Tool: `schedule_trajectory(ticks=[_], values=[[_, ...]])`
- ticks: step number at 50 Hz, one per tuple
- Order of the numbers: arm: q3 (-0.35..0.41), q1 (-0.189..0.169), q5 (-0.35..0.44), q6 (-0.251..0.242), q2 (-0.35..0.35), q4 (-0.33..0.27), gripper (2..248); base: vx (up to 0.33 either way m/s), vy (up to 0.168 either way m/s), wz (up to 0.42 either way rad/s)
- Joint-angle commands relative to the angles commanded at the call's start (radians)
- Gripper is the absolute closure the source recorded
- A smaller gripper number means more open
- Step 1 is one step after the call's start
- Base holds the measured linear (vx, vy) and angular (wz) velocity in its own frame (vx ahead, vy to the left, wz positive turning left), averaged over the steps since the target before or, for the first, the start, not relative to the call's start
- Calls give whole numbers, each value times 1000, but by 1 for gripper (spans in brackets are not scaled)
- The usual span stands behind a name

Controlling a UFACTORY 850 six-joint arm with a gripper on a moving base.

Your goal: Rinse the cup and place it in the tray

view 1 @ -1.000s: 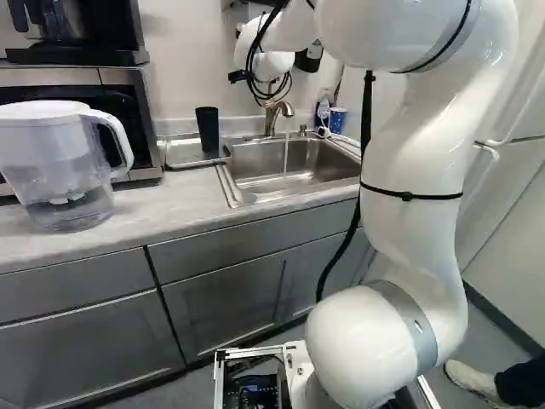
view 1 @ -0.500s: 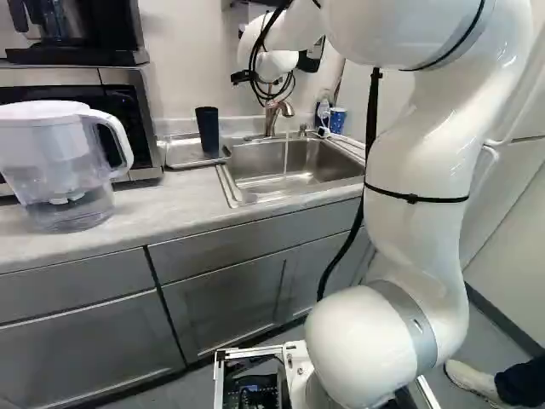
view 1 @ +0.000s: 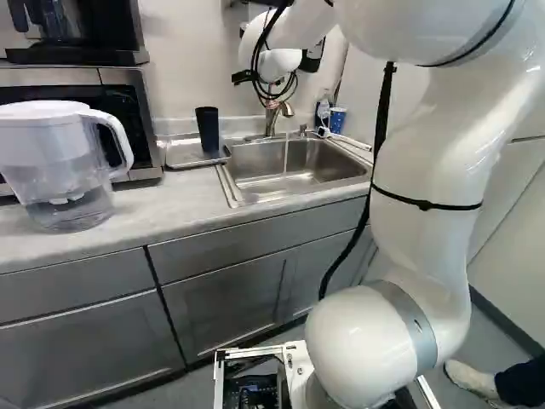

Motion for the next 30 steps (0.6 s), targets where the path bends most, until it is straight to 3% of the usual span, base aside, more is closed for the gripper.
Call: schedule_trajectory(ticks=[30], values=[[132, -61, 0, 0, 122, 0, 3, 0, 0, 0]])
